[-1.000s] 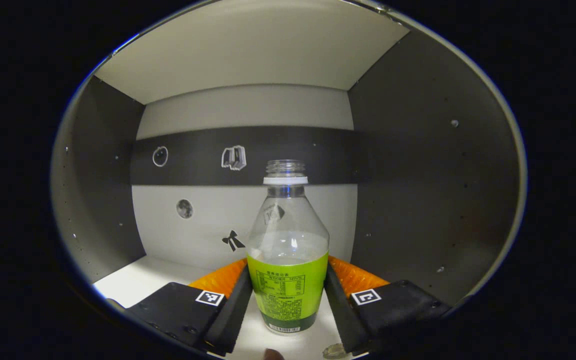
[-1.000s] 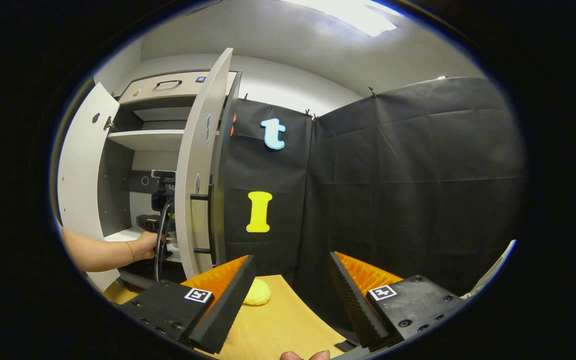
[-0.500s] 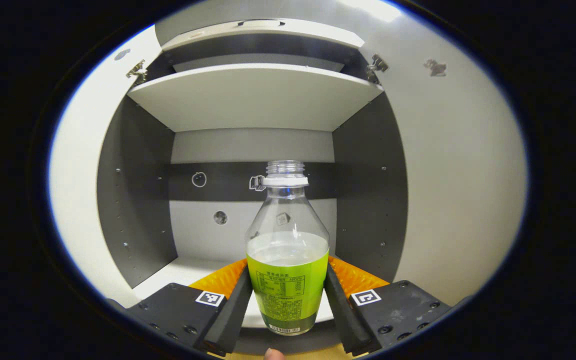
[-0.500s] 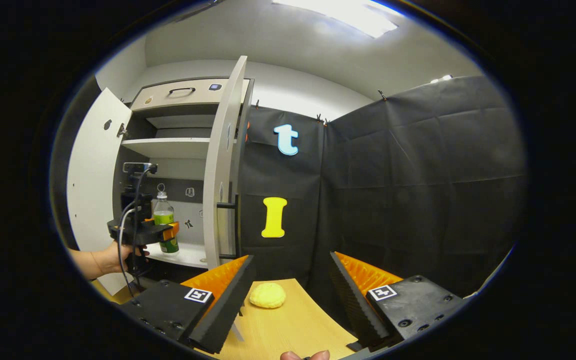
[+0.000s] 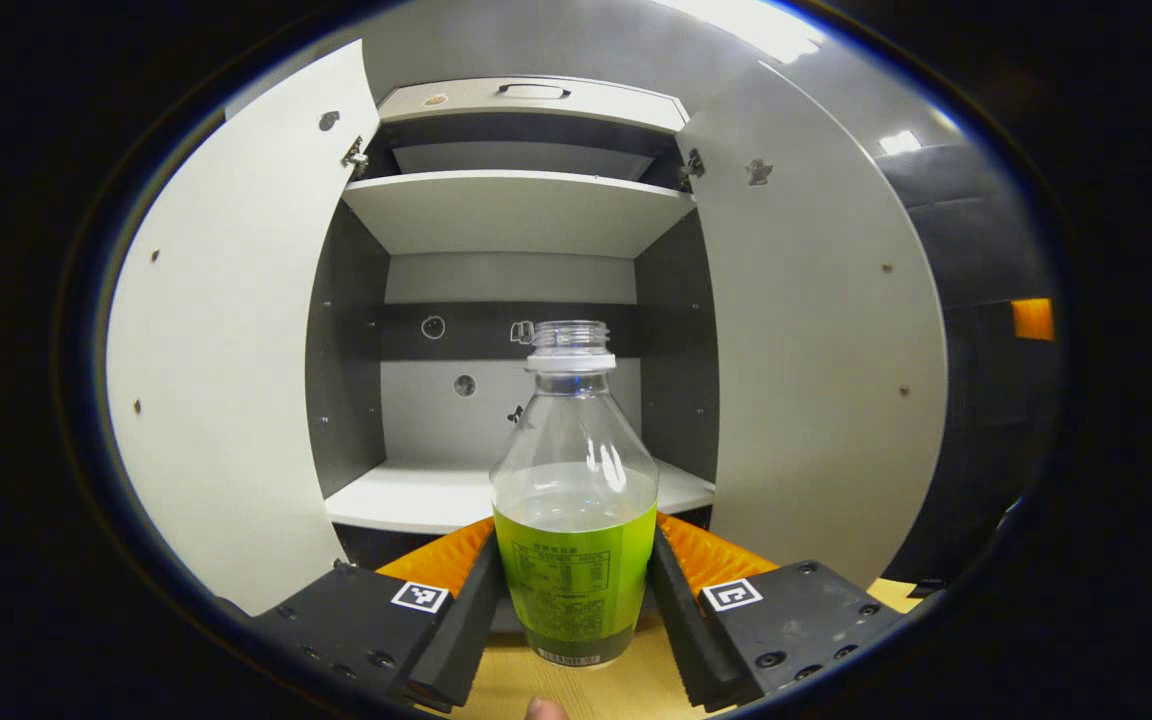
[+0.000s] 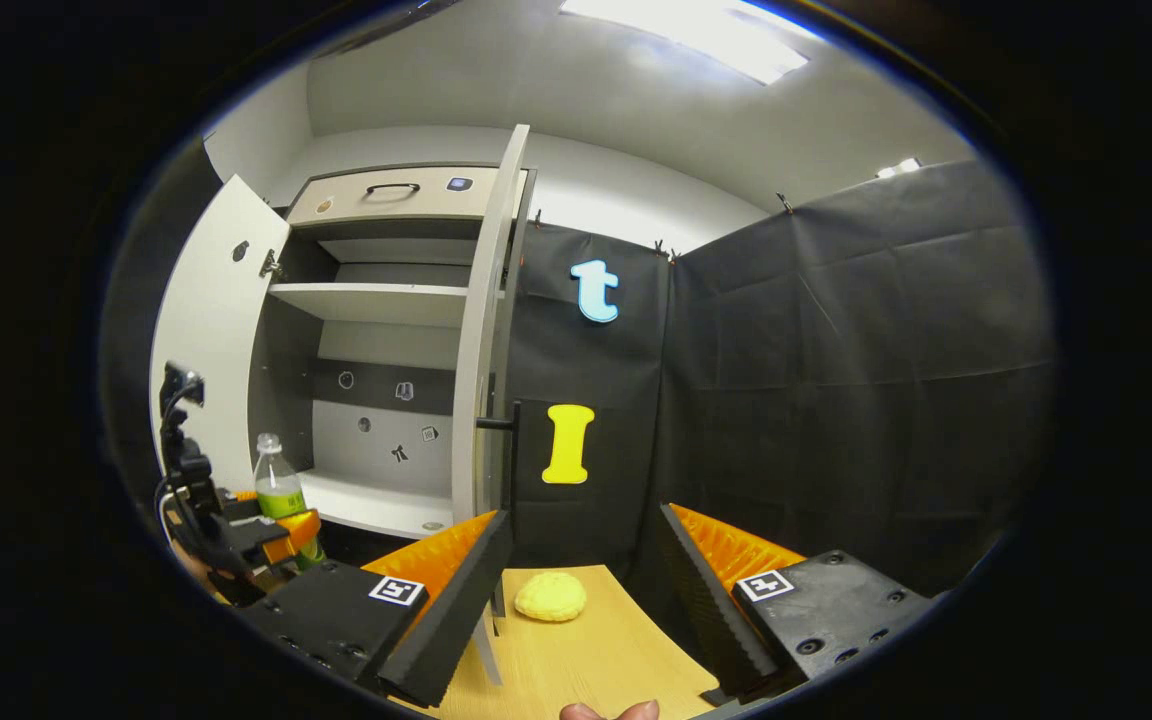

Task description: Grasp the bottle in the cabinet with the left hand and place it on the coaster, then close the right door with the right hand and the left door with the left hand.

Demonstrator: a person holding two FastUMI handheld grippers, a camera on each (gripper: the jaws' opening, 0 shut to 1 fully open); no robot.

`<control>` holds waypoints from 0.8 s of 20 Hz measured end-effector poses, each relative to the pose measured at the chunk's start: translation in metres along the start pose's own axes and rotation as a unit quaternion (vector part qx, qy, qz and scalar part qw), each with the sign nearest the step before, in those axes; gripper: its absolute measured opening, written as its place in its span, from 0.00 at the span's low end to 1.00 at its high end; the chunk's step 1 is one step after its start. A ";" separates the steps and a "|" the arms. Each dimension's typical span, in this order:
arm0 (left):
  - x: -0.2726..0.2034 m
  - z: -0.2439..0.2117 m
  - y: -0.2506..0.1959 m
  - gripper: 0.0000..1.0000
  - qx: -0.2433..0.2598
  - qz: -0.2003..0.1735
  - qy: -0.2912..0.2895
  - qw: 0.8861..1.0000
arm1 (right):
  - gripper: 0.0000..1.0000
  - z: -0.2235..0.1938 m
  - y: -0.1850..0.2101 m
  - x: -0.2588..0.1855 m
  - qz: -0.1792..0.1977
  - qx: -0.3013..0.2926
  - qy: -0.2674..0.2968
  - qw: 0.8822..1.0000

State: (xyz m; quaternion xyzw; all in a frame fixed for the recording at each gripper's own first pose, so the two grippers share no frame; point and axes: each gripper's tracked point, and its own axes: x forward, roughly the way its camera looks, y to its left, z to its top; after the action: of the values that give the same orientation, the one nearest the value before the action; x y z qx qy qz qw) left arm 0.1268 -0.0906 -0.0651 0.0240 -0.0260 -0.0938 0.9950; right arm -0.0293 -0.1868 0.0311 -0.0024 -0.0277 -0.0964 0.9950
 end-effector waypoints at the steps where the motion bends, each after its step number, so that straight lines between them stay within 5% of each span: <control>1: -0.013 -0.010 -0.001 0.77 -0.006 0.003 0.001 1.000 | 0.97 0.002 0.001 -0.001 0.002 0.001 -0.002 1.000; 16: -0.113 -0.165 -0.015 0.77 -0.014 0.028 0.053 0.998 | 0.97 0.013 0.018 -0.006 0.009 -0.004 0.007 1.000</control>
State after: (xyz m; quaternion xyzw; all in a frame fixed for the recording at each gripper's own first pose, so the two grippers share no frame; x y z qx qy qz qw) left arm 0.0227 -0.0775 -0.2360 0.0139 0.0271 -0.0650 0.9974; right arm -0.0327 -0.1681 0.0440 -0.0056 -0.0203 -0.0873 0.9960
